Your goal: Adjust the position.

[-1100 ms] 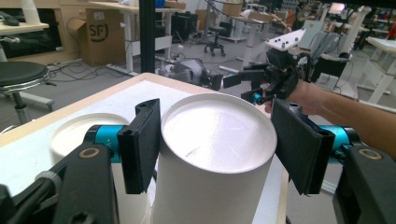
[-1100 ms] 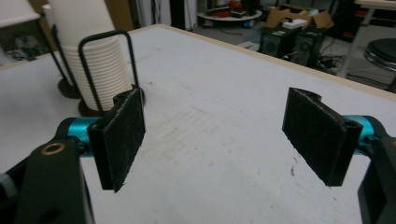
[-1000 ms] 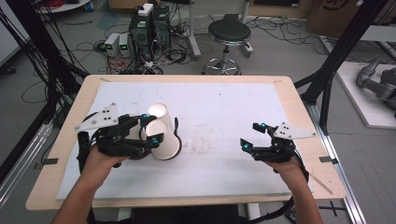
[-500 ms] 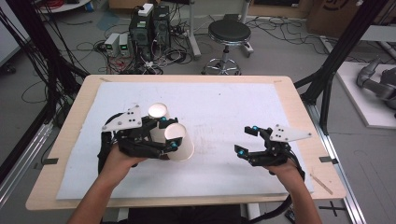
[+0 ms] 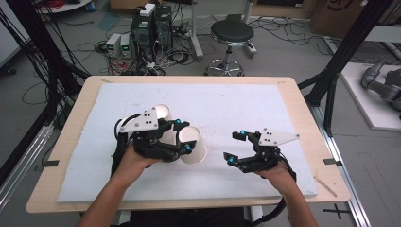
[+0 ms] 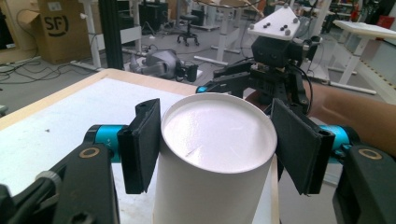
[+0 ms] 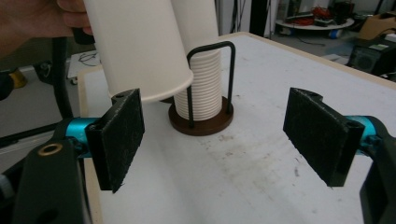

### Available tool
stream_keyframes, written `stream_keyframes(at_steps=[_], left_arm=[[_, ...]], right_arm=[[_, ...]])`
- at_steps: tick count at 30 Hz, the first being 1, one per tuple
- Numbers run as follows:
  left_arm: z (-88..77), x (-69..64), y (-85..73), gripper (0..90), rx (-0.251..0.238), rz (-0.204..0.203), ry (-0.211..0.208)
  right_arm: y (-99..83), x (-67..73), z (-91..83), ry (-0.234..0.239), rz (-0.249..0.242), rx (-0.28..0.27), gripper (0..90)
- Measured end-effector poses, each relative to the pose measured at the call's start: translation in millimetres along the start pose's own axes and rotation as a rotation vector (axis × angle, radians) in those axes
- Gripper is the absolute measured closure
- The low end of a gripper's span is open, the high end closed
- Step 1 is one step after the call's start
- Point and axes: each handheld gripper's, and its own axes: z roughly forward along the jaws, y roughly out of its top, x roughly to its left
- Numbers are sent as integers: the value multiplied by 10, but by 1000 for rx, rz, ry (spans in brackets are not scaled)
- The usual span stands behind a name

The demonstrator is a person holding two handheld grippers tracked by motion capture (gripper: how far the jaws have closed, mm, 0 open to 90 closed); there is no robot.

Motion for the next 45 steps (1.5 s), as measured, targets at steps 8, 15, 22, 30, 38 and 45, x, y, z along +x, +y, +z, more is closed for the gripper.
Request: stream_keyframes(at_steps=[8,15,22,30,38,45], left_arm=[[110,-17,-17,355,-3,6,-17],[211,-18,-34,355,5,9,-32],[278,-2,-45,356,13,13,-42],[362,27,-53,357,12,12,-59],[406,7,-59,357,16,20,-90],[391,-7,-64,358,24,18,-96]], right_arm=[[24,32,106,47,-5,5,209],[42,72,214,88,-11,6,209],[61,90,307,117,-16,3,209],[77,85,381,142,-38,7,208],[72,68,440,177,-47,13,209],[78,82,457,210,-79,17,275]])
